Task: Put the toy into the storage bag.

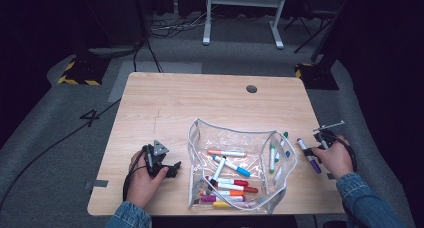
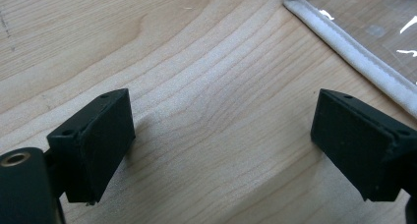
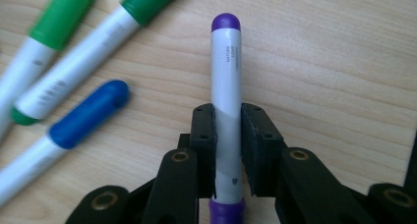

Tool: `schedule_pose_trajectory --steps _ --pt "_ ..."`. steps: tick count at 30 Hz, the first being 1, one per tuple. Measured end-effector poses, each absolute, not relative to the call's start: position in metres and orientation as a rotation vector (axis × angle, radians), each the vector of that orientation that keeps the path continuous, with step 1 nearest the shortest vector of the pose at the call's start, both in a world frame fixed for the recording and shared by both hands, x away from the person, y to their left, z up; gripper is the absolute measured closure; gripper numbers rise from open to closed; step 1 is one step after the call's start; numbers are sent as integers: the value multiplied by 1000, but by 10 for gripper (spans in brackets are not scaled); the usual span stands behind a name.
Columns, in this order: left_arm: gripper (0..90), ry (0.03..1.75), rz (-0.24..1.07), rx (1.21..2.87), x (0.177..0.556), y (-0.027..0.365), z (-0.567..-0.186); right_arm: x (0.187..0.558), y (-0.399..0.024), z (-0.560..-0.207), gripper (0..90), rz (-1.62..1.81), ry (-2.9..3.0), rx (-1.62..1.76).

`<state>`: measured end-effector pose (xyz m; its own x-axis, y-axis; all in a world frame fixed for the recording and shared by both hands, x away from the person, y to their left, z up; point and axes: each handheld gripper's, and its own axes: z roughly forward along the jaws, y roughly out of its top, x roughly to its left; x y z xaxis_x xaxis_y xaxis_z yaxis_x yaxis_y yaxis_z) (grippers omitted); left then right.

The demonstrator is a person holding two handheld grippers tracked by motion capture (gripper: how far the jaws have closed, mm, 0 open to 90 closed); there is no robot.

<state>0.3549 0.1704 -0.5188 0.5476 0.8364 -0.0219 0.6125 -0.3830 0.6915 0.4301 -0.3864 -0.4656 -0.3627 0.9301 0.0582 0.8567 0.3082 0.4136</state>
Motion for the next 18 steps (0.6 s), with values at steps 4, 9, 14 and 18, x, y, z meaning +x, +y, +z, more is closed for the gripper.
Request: schedule_pose_trajectory --steps 4,9,14,18 --pt "96 1160 440 2130 355 171 -519 424 -388 -443 773 659 2382 1634" --pt "97 1160 440 2130 355 171 -519 412 -381 -404 773 742 2396 1541" --pt "96 1162 440 2127 355 170 -519 396 -364 -360 773 810 2430 1398" --pt "96 1160 440 2130 355 171 -519 382 -341 -325 772 858 2469 1264"
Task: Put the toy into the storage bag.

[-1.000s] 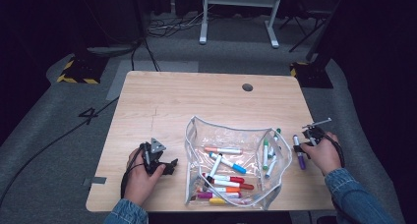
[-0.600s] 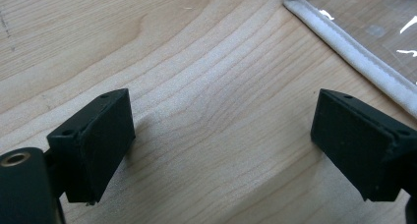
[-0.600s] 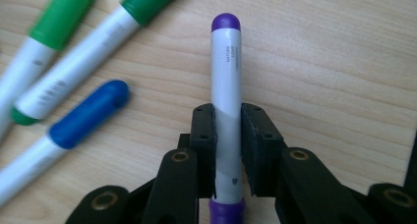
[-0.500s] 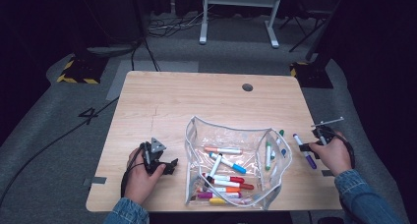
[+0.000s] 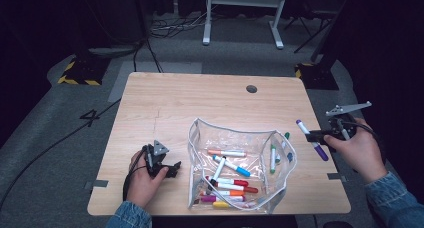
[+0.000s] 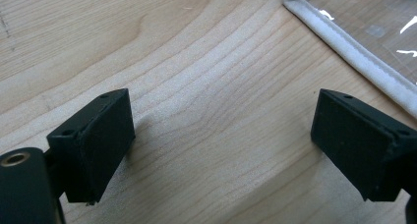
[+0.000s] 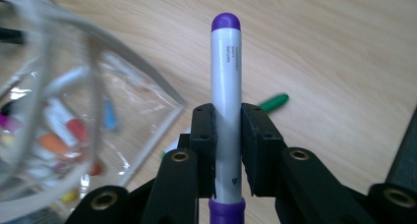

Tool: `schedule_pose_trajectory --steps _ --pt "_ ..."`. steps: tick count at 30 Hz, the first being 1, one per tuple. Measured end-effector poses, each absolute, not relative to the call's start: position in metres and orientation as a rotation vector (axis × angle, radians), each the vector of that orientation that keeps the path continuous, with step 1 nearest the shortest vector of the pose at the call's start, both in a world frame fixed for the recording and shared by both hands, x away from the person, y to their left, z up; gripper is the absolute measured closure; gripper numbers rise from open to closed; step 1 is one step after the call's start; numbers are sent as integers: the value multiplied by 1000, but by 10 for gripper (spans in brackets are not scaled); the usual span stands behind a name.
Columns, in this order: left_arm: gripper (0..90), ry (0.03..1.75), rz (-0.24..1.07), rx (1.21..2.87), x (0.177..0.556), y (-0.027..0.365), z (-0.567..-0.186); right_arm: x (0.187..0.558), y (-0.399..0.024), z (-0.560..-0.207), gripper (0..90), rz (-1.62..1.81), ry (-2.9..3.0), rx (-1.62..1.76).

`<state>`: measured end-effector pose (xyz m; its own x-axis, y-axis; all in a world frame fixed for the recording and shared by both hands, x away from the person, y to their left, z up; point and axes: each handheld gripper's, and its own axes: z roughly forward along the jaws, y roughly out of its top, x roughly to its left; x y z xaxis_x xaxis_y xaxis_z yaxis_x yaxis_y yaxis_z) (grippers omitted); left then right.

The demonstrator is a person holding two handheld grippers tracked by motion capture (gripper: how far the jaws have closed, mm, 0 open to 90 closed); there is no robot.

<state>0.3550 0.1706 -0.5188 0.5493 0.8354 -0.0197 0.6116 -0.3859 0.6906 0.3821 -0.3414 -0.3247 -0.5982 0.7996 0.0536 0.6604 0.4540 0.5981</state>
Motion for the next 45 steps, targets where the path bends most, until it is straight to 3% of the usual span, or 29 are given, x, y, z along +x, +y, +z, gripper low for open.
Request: schedule_pose_trajectory --steps 6,15,31,45 --pt "96 1160 440 2130 355 171 -519 362 -298 -279 773 933 2537 1047" --pt "96 1162 440 2127 355 170 -519 345 -234 -259 773 938 2679 807" --pt "97 1161 440 2127 355 170 -519 340 -150 -292 772 787 2910 526" --pt "96 1162 439 2128 355 170 -519 337 -108 -343 771 585 3077 340"
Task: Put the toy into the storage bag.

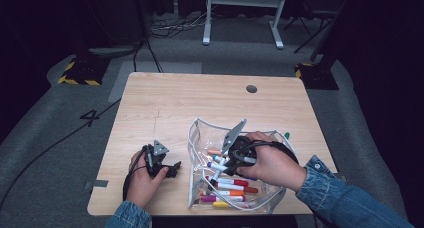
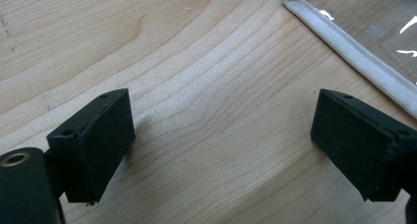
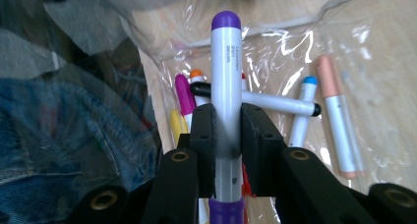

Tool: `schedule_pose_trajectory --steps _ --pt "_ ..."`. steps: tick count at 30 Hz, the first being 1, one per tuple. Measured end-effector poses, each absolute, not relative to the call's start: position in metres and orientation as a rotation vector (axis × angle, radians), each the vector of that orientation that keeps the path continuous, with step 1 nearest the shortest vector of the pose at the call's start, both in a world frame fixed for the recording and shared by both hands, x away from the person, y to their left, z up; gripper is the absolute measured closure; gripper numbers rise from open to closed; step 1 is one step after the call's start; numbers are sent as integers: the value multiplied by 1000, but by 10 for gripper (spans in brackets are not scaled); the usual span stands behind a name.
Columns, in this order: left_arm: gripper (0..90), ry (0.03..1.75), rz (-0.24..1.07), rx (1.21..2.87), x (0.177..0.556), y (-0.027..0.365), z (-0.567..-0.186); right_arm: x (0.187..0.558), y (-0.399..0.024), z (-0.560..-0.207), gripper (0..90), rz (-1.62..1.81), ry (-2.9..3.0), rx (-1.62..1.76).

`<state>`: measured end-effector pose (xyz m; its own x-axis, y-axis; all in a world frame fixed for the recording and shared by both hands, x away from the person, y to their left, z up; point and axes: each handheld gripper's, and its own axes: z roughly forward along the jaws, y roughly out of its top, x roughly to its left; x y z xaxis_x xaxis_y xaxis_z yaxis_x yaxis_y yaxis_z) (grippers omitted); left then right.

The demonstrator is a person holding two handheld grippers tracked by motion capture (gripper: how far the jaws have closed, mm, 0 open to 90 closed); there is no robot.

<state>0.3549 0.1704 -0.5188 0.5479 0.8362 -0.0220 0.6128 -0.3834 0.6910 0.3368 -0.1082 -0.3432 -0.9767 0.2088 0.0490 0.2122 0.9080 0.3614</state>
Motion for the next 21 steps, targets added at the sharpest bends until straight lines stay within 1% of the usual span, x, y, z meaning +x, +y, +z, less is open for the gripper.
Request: schedule_pose_trajectory --steps 14,21 --pt "96 1162 439 2127 355 170 -519 333 -94 -384 771 -353 -3064 -233" --pt "96 1163 439 2127 355 170 -519 330 -91 -397 770 -284 -3058 -207"
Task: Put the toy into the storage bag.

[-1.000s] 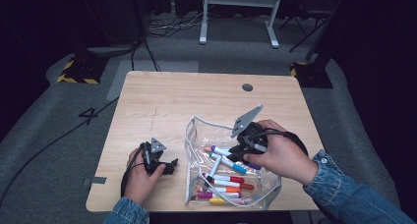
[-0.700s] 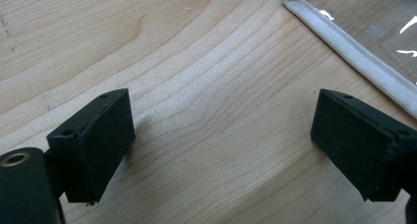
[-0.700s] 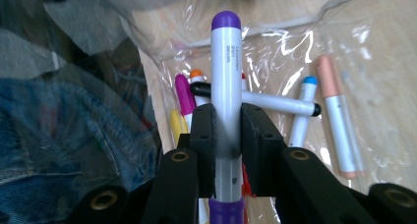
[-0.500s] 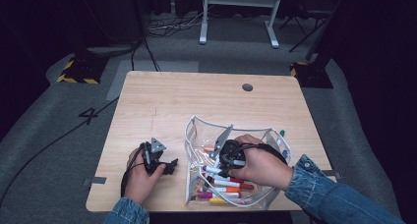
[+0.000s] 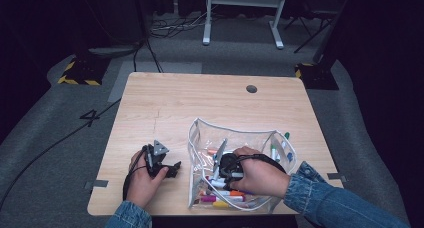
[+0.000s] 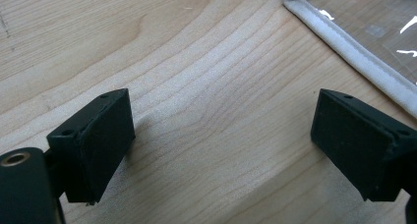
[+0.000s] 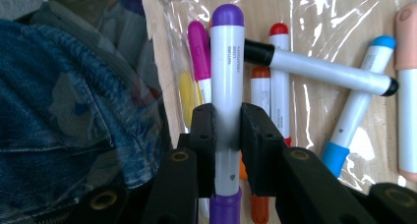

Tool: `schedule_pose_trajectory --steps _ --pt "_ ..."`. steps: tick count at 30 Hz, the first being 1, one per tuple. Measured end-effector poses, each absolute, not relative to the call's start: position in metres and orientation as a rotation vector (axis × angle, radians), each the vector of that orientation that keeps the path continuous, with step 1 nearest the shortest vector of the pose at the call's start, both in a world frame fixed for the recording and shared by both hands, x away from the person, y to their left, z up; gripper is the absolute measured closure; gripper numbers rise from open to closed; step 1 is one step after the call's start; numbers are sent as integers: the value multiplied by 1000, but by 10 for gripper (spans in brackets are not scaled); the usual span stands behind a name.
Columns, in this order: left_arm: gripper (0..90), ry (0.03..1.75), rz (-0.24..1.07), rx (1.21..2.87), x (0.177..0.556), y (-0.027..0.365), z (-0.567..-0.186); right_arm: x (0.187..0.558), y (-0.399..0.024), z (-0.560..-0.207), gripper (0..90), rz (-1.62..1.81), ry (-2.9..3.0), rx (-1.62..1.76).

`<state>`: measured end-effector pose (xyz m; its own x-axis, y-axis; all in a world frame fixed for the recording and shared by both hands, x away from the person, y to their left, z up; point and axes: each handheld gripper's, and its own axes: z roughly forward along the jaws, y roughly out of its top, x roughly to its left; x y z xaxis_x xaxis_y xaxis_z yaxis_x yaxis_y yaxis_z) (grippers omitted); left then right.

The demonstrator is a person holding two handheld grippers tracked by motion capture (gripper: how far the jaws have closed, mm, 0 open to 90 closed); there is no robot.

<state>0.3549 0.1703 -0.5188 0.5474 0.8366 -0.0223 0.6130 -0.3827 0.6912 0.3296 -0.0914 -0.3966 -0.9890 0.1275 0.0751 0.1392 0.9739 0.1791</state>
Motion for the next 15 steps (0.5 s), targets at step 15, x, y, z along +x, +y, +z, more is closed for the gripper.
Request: schedule_pose_trajectory --steps 15 --pt "96 1162 439 2128 355 170 -519 335 -104 -365 551 -546 -3126 -259"
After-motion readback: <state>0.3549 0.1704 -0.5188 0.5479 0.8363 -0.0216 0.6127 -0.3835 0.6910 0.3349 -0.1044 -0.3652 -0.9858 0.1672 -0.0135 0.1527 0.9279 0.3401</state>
